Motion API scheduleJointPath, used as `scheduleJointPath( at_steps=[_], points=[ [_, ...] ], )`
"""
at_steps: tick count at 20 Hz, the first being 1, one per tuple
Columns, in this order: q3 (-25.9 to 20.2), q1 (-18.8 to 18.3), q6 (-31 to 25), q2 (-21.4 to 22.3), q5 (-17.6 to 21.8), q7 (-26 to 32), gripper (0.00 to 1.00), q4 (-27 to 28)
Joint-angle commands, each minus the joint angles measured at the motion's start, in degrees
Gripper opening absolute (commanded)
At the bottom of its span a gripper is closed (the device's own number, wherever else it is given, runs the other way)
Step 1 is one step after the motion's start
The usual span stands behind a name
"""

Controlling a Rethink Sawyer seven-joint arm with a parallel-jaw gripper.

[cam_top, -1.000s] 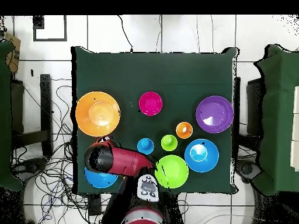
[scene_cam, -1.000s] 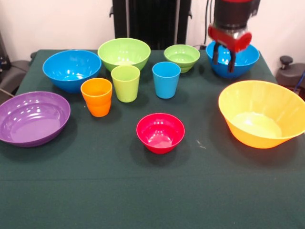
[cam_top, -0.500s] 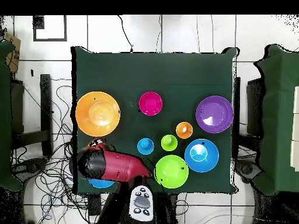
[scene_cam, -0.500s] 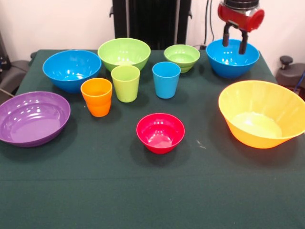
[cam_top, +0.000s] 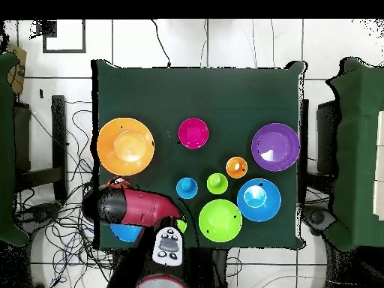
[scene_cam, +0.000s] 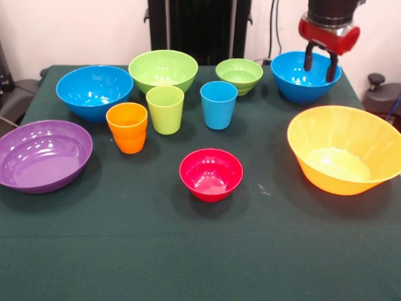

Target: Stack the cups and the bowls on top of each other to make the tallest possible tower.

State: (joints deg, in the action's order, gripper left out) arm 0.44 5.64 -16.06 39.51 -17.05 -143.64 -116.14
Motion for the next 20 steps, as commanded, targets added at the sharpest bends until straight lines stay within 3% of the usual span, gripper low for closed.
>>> scheduleJointPath(
  at_steps=[1, 7, 8, 9, 14, 20],
  points=[
    [-0.95, 1.03, 3.67, -7.9, -2.26, -8.25, 1.0, 6.06],
    [-0.02, 0.24, 5.92, -11.44, -1.3, -7.15, 1.0, 8.59],
    [0.01, -0.01, 5.94, -11.27, -1.11, -6.99, 1.0, 8.37],
    [-1.59, -2.21, 10.01, -11.5, 0.22, -7.1, 1.0, 4.61],
    [-1.88, -4.29, 12.19, -12.72, 1.51, -5.94, 1.0, 3.95],
    [-0.42, -3.4, 12.76, -15.58, 0.43, -5.46, 1.0, 7.19]
  ],
)
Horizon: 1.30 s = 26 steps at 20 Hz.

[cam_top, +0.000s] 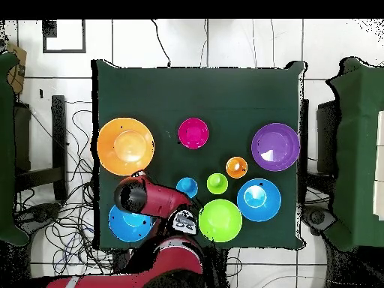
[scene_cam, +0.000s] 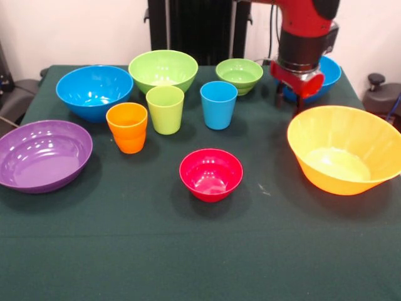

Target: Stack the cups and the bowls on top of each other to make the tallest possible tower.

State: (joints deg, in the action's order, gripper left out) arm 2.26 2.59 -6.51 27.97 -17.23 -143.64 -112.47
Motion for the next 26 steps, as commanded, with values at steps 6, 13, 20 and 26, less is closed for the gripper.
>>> scheduleJointPath(
  at_steps=[6, 13, 20, 26],
  points=[
    [-2.14, 1.01, 0.86, -2.03, -0.43, -6.04, 1.0, 2.95],
    [-0.02, 3.64, -10.75, 6.87, -0.99, -6.43, 1.0, 0.67],
    [1.79, 4.91, -18.85, 11.62, -0.75, -6.92, 1.0, 1.3],
    [2.74, 4.99, -20.11, 10.58, -0.74, -6.67, 1.0, 4.87]
  ],
)
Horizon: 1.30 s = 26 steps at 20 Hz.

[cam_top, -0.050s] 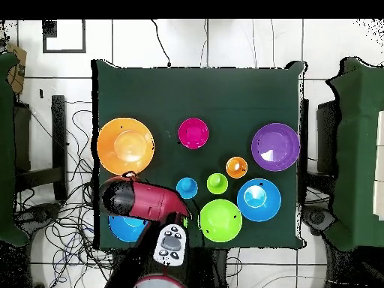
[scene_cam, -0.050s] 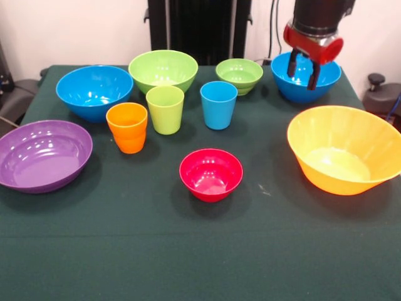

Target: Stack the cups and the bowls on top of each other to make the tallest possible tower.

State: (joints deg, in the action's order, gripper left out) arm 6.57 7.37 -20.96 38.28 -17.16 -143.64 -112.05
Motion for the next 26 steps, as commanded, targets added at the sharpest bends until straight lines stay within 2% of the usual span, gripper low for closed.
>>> scheduleJointPath(
  at_steps=[1, 5, 10, 14, 18, 21, 26],
  points=[
    [-1.36, 0.4, -6.04, -0.16, -0.91, -6.85, 1.0, 5.45],
    [-0.7, 1.5, -6.76, -2.34, -1.65, -8.15, 1.0, 9.82],
    [2.96, 5.36, -5.7, -11.08, -3.35, -11.92, 1.0, 19.59],
    [4.56, 6.91, -7.99, -14.14, -5.02, -13.11, 1.0, 24.18],
    [5.89, 7.57, -9.26, -15.44, -5.0, -11.96, 1.0, 25.04],
    [5.7, 7.15, -5.42, -15.97, -4.72, -9.72, 1.0, 22.69],
    [6.38, 6.75, -7.07, -16.49, -2.68, -6.5, 1.0, 21.86]
  ],
)
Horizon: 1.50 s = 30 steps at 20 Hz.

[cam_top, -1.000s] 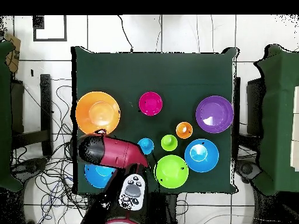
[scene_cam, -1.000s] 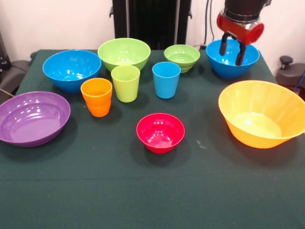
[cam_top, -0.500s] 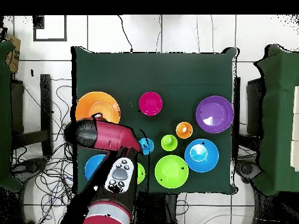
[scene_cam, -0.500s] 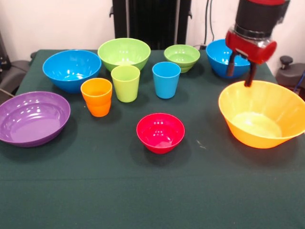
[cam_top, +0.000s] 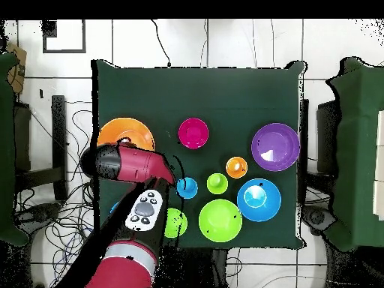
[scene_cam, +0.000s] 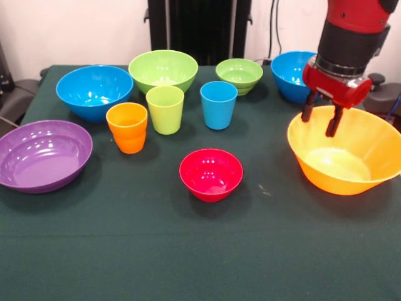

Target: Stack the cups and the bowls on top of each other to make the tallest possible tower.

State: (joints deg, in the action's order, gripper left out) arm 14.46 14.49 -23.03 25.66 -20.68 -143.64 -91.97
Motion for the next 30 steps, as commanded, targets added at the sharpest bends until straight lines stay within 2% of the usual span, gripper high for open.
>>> scheduleJointPath(
  at_steps=[1, 6, 11, 18, 22, 30],
  points=[
    [-1.78, -0.55, -4.97, -3.53, 0.89, -6.21, 1.0, 1.24],
    [-3.12, -1.9, -5.27, -0.25, 1.37, -4.15, 1.0, -2.71],
    [-4.45, -2.5, -3.39, 0.39, 1.18, -3.92, 1.0, -4.85],
    [-5.39, -2.78, -3.71, 1.79, 1.1, -3.65, 1.0, -6.69],
    [-6.57, -3.46, 0.29, -0.16, 1.31, -3.48, 1.0, -7.02],
    [-8.5, -3.59, 4.34, -1.6, 1.53, -3.59, 1.0, -8.06]
  ],
)
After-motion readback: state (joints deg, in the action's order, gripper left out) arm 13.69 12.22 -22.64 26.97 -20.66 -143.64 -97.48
